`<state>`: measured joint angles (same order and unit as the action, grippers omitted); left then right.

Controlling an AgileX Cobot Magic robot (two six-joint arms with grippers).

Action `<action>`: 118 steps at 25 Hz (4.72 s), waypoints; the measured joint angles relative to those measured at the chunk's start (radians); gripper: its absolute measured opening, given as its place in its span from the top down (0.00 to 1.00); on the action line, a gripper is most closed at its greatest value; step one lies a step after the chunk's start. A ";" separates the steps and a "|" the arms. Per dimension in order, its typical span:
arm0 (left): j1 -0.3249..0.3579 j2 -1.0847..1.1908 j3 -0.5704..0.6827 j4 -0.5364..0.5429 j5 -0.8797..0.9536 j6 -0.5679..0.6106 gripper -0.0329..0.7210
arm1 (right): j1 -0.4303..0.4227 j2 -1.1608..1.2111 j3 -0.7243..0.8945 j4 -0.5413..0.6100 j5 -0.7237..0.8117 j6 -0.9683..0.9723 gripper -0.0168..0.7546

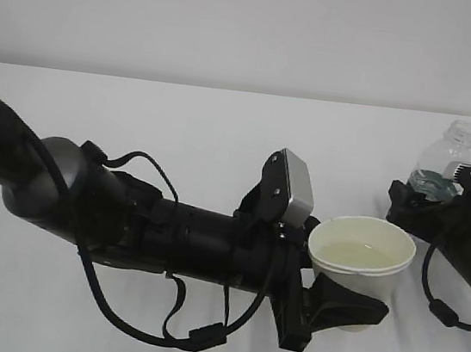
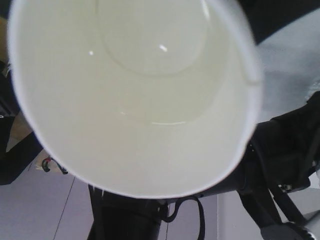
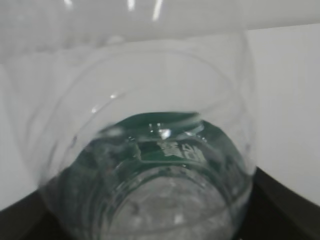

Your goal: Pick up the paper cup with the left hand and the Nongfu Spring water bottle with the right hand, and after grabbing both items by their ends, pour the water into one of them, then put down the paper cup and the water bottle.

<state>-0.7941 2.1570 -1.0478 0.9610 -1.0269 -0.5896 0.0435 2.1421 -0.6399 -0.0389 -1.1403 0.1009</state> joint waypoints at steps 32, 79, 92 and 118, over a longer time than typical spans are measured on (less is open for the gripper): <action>0.000 0.000 0.000 -0.113 -0.004 0.000 0.39 | 0.000 -0.271 0.311 -0.041 -0.001 0.011 0.14; 0.210 -0.020 0.232 -0.367 -0.095 0.240 0.39 | 0.000 -0.680 0.564 -0.039 -0.001 -0.071 0.21; 0.258 -0.095 0.350 -0.670 -0.095 0.391 0.40 | 0.000 -0.680 0.564 -0.039 -0.001 -0.082 0.21; 0.258 -0.128 0.434 -1.238 -0.097 0.572 0.40 | 0.000 -0.680 0.564 -0.039 -0.001 -0.082 0.21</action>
<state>-0.5366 2.0286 -0.6140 -0.2774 -1.1235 -0.0178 0.0435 1.4622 -0.0760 -0.0777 -1.1412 0.0191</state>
